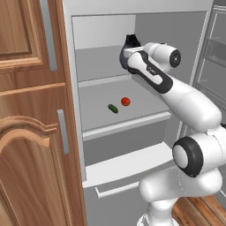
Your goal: Move the apple and pickle from the top shelf to the second highest shelf to make space. Then, place the pitcher from the counter on the cleared top shelf.
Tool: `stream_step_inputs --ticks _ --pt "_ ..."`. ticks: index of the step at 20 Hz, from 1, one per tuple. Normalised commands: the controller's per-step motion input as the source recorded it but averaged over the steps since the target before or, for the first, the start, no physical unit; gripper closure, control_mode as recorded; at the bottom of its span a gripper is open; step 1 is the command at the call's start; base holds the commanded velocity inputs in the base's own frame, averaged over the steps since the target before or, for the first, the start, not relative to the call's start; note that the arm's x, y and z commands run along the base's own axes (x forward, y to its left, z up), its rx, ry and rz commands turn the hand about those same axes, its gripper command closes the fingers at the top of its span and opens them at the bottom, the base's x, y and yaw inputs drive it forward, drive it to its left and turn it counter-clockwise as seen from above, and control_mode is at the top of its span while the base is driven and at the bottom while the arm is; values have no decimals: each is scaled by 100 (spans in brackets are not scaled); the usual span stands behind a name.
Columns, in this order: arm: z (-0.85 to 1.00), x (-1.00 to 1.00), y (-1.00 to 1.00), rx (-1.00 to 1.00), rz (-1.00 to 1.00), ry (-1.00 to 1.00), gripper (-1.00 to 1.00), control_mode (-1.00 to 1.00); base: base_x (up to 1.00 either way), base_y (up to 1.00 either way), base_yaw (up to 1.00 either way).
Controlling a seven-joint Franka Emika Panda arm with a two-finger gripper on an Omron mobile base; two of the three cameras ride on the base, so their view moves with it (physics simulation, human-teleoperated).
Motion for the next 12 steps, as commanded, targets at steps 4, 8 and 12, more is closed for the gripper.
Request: stream_step_inputs --ticks 4,8,12 --pt "-8 54 20 -2 0 0 100 -100 0 0 0" --pt "-12 49 20 -3 0 0 100 -100 0 0 0" --pt "-17 16 7 -4 0 0 -100 -100 0 0 0"
